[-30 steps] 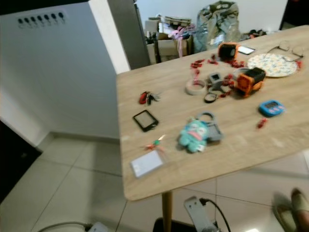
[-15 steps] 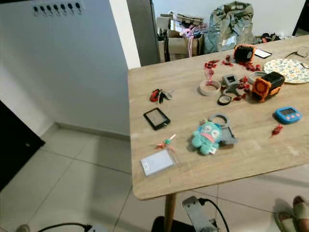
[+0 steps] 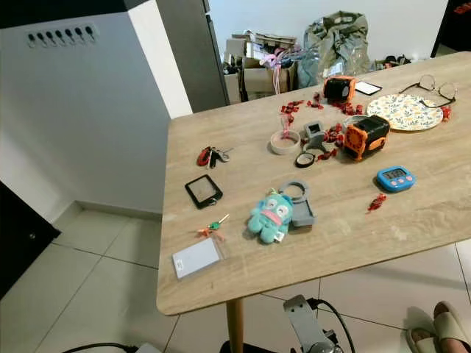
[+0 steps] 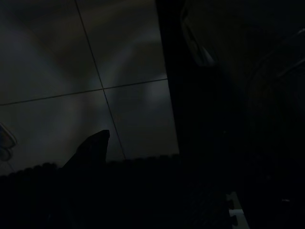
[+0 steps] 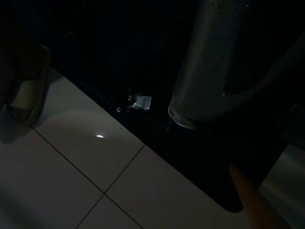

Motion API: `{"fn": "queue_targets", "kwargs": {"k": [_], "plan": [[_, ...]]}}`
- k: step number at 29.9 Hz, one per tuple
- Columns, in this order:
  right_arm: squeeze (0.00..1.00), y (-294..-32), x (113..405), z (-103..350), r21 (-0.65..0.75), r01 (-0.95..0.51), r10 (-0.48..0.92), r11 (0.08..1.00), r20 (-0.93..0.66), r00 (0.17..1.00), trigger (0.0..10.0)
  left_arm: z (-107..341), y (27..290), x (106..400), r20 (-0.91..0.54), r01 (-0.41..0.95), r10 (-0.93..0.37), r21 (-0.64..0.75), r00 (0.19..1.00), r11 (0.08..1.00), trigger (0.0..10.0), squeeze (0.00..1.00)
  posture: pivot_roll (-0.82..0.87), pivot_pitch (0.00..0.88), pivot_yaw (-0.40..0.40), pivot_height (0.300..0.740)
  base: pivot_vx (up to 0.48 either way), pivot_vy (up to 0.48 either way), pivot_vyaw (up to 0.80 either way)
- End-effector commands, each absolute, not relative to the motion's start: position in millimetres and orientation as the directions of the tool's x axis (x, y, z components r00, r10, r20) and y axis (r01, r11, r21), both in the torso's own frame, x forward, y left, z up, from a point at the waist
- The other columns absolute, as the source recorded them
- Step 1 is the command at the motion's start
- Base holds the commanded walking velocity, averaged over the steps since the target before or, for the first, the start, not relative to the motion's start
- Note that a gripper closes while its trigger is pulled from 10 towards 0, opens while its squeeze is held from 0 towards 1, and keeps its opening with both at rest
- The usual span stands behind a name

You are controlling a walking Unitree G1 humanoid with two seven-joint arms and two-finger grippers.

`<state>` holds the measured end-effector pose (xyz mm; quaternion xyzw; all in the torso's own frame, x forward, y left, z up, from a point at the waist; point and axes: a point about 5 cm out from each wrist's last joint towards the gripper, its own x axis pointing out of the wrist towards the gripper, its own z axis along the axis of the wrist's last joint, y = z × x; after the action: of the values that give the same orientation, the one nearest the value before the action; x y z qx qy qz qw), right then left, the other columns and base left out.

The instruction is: Hang keys on a hook

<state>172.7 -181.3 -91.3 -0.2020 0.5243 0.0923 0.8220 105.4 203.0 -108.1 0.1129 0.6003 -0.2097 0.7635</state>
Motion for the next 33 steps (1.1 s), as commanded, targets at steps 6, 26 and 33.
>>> {"fn": "queue_targets", "kwargs": {"k": [6,26,33], "plan": [[0.0,-189,144,-102,-0.256,-0.3,-0.151,0.919,-0.931,0.333,10.0,-109,207,104,-0.959,0.316,-0.113,-0.026,0.26,0.949,10.0,0.0,-0.13,0.087,0.123,0.74,0.0,0.0,0.0],[0.0,-192,144,-102,-0.292,-0.337,-0.18,0.895,-0.928,0.327,10.0,-43,324,156,-0.611,-0.402,0.264,-0.098,0.747,0.91,10.0,0.0,-0.11,0.093,0.099,0.74,0.0,0.0,0.0],[0.0,-192,144,-102,-0.279,-0.365,-0.16,0.888,-0.933,0.324,10.0,11,346,202,-0.278,-0.247,0.167,-0.279,0.946,0.928,10.0,0.0,-0.08,0.085,0.08,0.74,0.0,0.0,0.0]]}}
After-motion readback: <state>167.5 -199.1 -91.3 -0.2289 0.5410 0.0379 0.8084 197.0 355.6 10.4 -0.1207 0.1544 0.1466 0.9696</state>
